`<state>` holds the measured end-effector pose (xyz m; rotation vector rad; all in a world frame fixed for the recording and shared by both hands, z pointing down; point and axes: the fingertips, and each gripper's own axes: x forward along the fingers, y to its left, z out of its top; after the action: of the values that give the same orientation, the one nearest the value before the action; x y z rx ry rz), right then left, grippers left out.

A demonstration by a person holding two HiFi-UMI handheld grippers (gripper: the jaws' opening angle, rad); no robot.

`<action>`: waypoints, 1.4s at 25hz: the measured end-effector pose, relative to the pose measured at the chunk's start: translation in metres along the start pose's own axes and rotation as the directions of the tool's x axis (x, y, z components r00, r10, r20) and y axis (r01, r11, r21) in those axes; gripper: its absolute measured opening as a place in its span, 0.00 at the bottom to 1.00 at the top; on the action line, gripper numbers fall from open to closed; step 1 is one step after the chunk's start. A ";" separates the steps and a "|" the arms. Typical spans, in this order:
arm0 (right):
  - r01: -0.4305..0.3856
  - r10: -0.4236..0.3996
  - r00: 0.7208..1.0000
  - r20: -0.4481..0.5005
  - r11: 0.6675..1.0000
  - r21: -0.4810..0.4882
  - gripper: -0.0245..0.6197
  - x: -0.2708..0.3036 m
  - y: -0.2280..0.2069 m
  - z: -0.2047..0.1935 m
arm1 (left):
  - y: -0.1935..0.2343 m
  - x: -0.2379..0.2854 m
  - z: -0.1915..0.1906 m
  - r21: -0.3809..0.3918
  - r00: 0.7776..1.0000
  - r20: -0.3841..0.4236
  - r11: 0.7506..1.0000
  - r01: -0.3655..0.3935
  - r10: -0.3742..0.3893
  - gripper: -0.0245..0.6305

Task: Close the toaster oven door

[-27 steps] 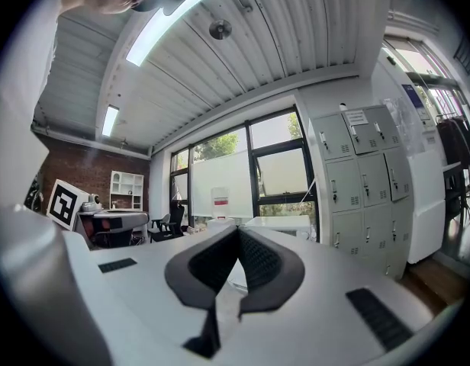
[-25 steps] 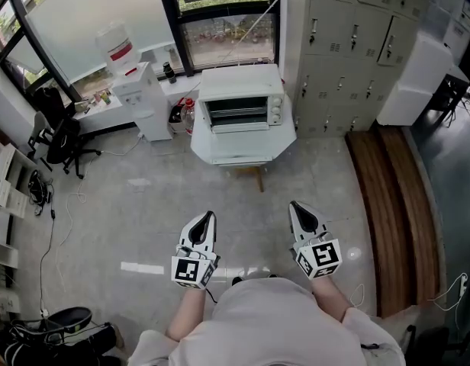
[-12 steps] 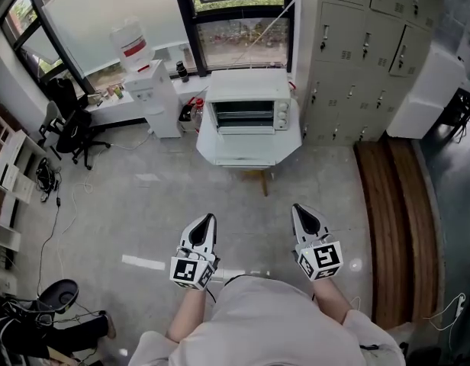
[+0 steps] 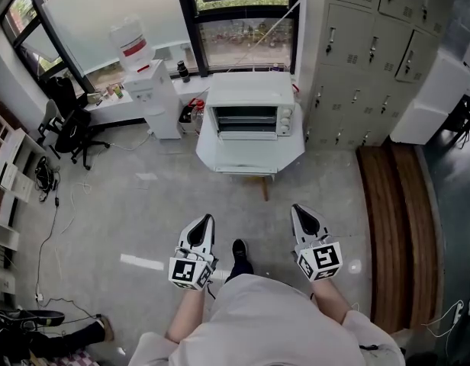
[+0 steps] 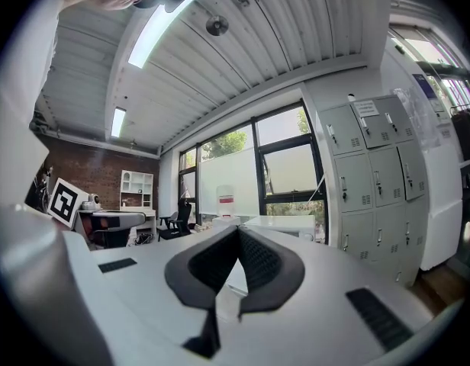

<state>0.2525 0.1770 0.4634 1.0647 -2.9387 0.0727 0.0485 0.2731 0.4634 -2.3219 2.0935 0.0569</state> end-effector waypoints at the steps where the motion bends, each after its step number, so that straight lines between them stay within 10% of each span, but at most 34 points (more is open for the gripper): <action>1: 0.003 -0.003 1.000 -0.001 1.000 -0.001 0.05 0.007 -0.002 -0.001 | 0.005 0.006 -0.002 0.000 1.000 0.001 1.000 0.003 -0.003 0.07; 22: 0.098 -0.100 0.995 -0.026 0.992 -0.085 0.05 0.276 -0.064 0.011 | 0.207 0.236 -0.007 0.029 0.992 0.006 0.991 0.128 -0.128 0.07; 35: 0.083 -0.085 0.996 -0.032 0.996 -0.043 0.05 0.322 -0.105 0.016 | 0.224 0.290 -0.006 0.023 0.995 -0.001 0.995 0.100 -0.100 0.07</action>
<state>0.0727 -0.1108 0.4610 1.1677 -2.8485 0.0282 -0.1446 -0.0387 0.4612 -2.4084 1.9633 0.0316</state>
